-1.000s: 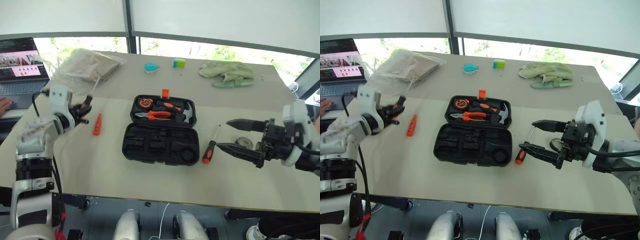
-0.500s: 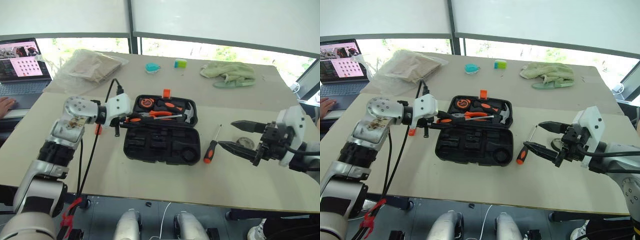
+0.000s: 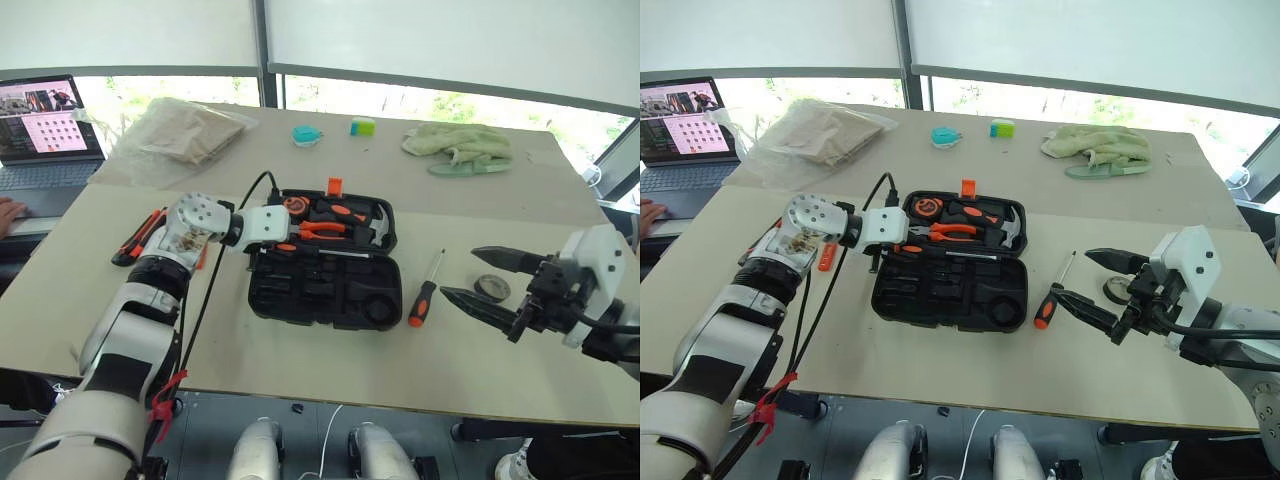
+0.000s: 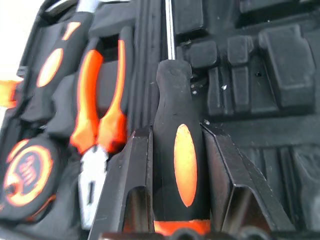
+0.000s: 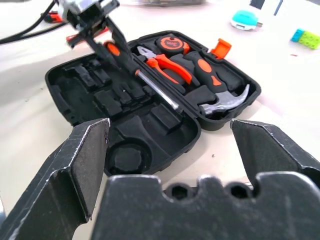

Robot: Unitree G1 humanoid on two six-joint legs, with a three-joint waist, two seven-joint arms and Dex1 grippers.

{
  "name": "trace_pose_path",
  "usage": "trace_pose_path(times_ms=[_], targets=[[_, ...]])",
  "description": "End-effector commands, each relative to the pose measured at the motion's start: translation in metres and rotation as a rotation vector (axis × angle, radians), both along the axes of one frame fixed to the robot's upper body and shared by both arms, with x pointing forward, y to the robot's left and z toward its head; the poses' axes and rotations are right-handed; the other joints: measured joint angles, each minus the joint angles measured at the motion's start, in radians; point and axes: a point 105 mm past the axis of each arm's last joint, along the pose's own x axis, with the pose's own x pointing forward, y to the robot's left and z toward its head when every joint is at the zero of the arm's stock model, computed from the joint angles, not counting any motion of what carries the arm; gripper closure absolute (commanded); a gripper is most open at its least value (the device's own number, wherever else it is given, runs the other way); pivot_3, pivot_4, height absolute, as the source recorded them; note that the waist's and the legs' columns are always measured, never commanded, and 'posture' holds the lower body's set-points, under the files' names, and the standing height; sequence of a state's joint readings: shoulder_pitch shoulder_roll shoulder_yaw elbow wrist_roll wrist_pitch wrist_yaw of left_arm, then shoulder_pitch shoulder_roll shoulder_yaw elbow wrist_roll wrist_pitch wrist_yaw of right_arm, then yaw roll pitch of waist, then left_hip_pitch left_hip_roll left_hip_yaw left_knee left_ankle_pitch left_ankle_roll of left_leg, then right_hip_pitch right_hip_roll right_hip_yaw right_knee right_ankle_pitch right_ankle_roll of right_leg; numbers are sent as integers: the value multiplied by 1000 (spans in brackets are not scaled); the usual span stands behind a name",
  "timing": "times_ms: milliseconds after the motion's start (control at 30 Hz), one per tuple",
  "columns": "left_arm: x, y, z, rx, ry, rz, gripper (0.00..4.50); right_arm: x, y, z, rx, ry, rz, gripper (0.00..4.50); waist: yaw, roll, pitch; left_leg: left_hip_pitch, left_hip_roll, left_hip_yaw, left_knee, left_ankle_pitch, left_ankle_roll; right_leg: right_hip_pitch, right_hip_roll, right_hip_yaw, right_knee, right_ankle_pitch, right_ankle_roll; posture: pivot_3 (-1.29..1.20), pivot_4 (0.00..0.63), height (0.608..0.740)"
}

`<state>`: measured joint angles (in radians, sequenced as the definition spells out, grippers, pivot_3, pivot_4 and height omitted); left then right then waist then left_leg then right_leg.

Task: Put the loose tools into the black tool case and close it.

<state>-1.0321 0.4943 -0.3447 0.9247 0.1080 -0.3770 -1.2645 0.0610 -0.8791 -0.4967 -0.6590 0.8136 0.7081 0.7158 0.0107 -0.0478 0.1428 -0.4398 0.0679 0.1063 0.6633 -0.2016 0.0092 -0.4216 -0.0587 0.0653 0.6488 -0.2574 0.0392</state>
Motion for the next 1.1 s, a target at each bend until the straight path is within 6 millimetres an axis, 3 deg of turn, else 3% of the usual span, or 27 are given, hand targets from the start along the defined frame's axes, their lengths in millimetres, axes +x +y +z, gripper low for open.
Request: trace_pose_path(times_ms=[33, 267, 400, 467, 667, 700, 733, 833, 1100], targets=[[2, -7, 14, -11, -56, -35, 3592, -4, 2, 8, 5, -37, 1, 0, 0, 0, 0, 0, 0, 0, 0, 0, 0, 0, 0, 0, 0, 0, 0, 0, 150, 740], [7, 0, 2, 39, -44, 8, 3592, -2, 7, 7, 15, -32, 12, 0, 0, 0, 0, 0, 0, -1, 0, 0, 0, 0, 0, 0, 0, 0, 0, 0, 150, 740], [9, 0, 8, 39, -54, 14, 3592, -2, 10, 7, 18, -32, 22, 0, 0, 0, 0, 0, 0, -1, 0, 0, 0, 1, 0, 0, 0, 0, 0, 0, 150, 740], [7, -3, 14, 24, -46, -7, 2580, -2, 11, 7, 18, -32, 27, 0, 0, 0, 0, 0, 0, -1, 0, 0, 0, 1, 0, 0, 0, 0, 0, 0, 150, 740], [0, -12, 37, -19, -35, -66, 420, -3, 13, 4, 23, -17, 40, 0, 1, 0, 0, 0, 0, -1, 1, 0, 0, 1, 0, 0, 0, 0, 0, 0, 150, 740], [0, -12, 39, -17, -38, -71, 139, -3, 13, 4, 23, -15, 41, 0, 1, 0, 0, 0, 0, -1, 1, 0, 0, 1, 0, 0, 0, 0, 0, 0, 150, 740], [-1, -13, 40, -12, -44, -85, 139, -3, 14, 3, 23, -13, 41, 0, 0, 0, 0, 0, 0, -1, 1, 0, 0, 1, 0, 0, 0, 0, 0, 0, 150, 740], [-2, -15, 41, -8, -40, -93, 784, -3, 14, 2, 22, -10, 42, 0, 0, 0, 0, 0, 0, -1, 1, 0, 0, 1, 0, 0, 0, 0, 0, 0, 150, 740], [6, -21, 24, 16, -36, -36, 3826, -1, 15, 0, 16, -10, 35, 0, 0, 0, 0, 0, 0, -2, 1, 0, 0, 1, 0, 0, 1, 0, 0, 0, 150, 740]])
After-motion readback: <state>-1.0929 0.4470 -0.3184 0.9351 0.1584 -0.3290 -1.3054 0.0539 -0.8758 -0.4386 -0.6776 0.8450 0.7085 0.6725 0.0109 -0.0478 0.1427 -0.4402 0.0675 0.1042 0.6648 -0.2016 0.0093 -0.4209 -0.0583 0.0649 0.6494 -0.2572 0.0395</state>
